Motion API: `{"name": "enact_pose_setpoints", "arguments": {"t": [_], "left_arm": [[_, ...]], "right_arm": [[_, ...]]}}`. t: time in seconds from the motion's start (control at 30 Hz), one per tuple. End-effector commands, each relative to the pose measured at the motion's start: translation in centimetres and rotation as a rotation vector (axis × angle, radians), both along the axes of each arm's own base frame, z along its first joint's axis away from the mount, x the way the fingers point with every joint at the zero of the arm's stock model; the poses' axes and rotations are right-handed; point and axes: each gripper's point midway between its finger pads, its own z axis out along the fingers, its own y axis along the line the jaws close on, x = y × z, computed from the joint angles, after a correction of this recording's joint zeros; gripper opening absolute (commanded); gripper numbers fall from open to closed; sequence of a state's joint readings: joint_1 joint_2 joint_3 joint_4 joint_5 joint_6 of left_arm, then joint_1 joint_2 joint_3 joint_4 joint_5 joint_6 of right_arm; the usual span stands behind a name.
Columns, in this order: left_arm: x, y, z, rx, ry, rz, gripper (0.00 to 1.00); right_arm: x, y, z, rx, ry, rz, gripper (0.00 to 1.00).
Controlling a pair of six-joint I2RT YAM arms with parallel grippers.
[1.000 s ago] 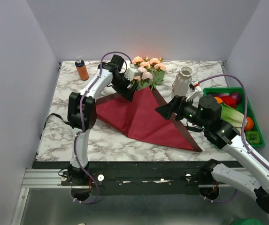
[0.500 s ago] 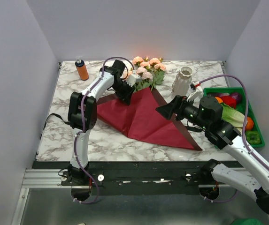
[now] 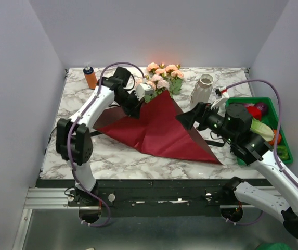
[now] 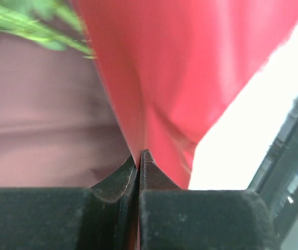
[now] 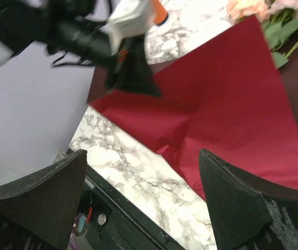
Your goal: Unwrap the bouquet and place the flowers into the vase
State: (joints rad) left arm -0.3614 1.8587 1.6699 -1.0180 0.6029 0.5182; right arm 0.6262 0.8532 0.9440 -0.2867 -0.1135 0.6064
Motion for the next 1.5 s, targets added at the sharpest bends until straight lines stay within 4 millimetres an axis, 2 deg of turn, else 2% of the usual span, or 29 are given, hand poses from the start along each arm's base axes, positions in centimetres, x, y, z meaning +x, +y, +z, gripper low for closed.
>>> {"name": "enact_pose_setpoints", "arguments": {"t": [0.0,0.03,0.07,0.1,0.13,0.17,0.2,0.27,0.33,0.37,0.47,0.5,0.57,0.63,0.67,0.7,0.73,0.93,1.03,1.1,1.13,1.17,1.2,1.23,1.27,1.3,1.33,1.37,1.47], "left_arm": [[-7.2,0.0,4.6,-0.174,-0.093,-0.176,0.09],[-8.6,0.1,4.7,-0.188,-0.106,-0.207,0.09],[-10.3,0.7,3.4,-0.173,-0.088,-0.227,0.09],[-11.6,1.2,4.5,-0.175,-0.149,-0.251,0.09],[-12.6,1.8,4.4,-0.166,-0.177,-0.284,0.09],[-14.0,2.5,3.4,-0.154,-0.175,-0.307,0.09],[-15.3,3.0,4.3,-0.163,-0.241,-0.336,0.09],[-18.3,4.2,3.1,-0.163,-0.296,-0.468,0.08],[-20.8,5.4,3.5,-0.162,-0.395,-0.552,0.08],[-21.5,5.7,3.0,-0.16,-0.432,-0.589,0.08],[-22.5,6.4,3.6,-0.152,-0.578,-0.612,0.09],[-23.0,6.6,4.1,-0.152,-0.628,-0.619,0.1],[-23.2,6.8,4.8,-0.151,-0.671,-0.615,0.17],[-24.3,7.4,5.4,-0.141,-0.686,-0.628,0.41],[-24.5,7.5,6.7,-0.141,-0.721,-0.638,0.58],[-24.8,7.6,7.2,-0.144,-0.714,-0.624,0.9],[-25.2,7.8,7.5,-0.143,-0.699,-0.617,0.99],[-26.1,7.3,11.7,-0.212,-0.751,-0.551,0.99],[-26.3,6.5,15.2,-0.291,-0.82,-0.528,0.99],[-26.1,5.8,18.2,-0.365,-0.779,-0.433,0.99],[-24.7,5.1,20.6,-0.408,-0.816,-0.374,0.99],[-24.6,4.8,22.9,-0.477,-0.72,-0.231,0.99],[-22.5,4.3,23.8,-0.481,-0.679,-0.161,0.97],[-21.6,3.9,25.0,-0.492,-0.662,-0.125,0.96],[-21.5,3.8,27.4,-0.516,-0.672,-0.106,0.98],[-19.7,3.0,27.2,-0.509,-0.579,-0.064,0.99],[-19.0,2.9,27.4,-0.498,-0.534,-0.032,0.99],[-18.7,2.8,29.1,-0.508,-0.548,-0.016,0.99],[-14.7,2.5,27.4,-0.429,-0.457,0.097,0.99]], "right_arm": [[1.3,-1.8,1.8,-0.061,-0.045,-0.075,0.94],[1.6,-1.9,2.6,-0.06,-0.058,-0.08,0.94],[2.0,-2.3,2.8,-0.065,-0.063,-0.094,0.94],[2.4,-2.4,2.9,-0.073,-0.066,-0.1,0.93],[2.6,-2.4,3.1,-0.072,-0.067,-0.099,0.93],[3.2,-2.3,3.0,-0.079,-0.058,-0.104,0.93],[3.5,-2.2,3.0,-0.08,-0.054,-0.101,0.93],[4.2,-1.4,2.5,-0.084,-0.032,-0.08,0.93],[4.4,-0.5,2.4,-0.07,-0.025,-0.043,0.92],[4.5,-0.1,1.9,-0.067,-0.016,-0.025,0.92],[4.5,1.2,-0.9,-0.071,0.041,0.033,0.91],[4.4,1.4,-3.0,-0.09,0.083,0.043,0.91],[4.3,1.9,-4.8,-0.106,0.117,0.049,0.91],[4.1,1.9,-7.1,-0.149,0.148,0.039,0.9],[3.8,2.2,-7.9,-0.171,0.158,0.045,0.9],[3.7,2.2,-8.4,-0.187,0.165,0.043,0.9],[3.7,2.0,-8.9,-0.21,0.165,0.03,0.9],[3.9,1.6,-9.8,-0.287,0.174,-0.01,0.9],[4.8,1.6,-9.5,-0.316,0.187,-0.041,0.9],[5.8,1.3,-9.4,-0.35,0.205,-0.084,0.89],[6.4,1.1,-9.3,-0.367,0.203,-0.112,0.89],[6.8,1.0,-9.2,-0.381,0.207,-0.126,0.88],[7.1,0.8,-9.7,-0.409,0.228,-0.137,0.87],[8.2,1.0,-9.1,-0.425,0.222,-0.162,0.85],[8.7,1.2,-9.2,-0.441,0.23,-0.169,0.84],[9.0,1.2,-9.2,-0.456,0.238,-0.177,0.84],[10.3,1.3,-9.1,-0.47,0.241,-0.211,0.81],[10.8,1.4,-8.9,-0.474,0.244,-0.226,0.8],[12.8,2.1,-9.6,-0.51,0.274,-0.263,0.75]]}}
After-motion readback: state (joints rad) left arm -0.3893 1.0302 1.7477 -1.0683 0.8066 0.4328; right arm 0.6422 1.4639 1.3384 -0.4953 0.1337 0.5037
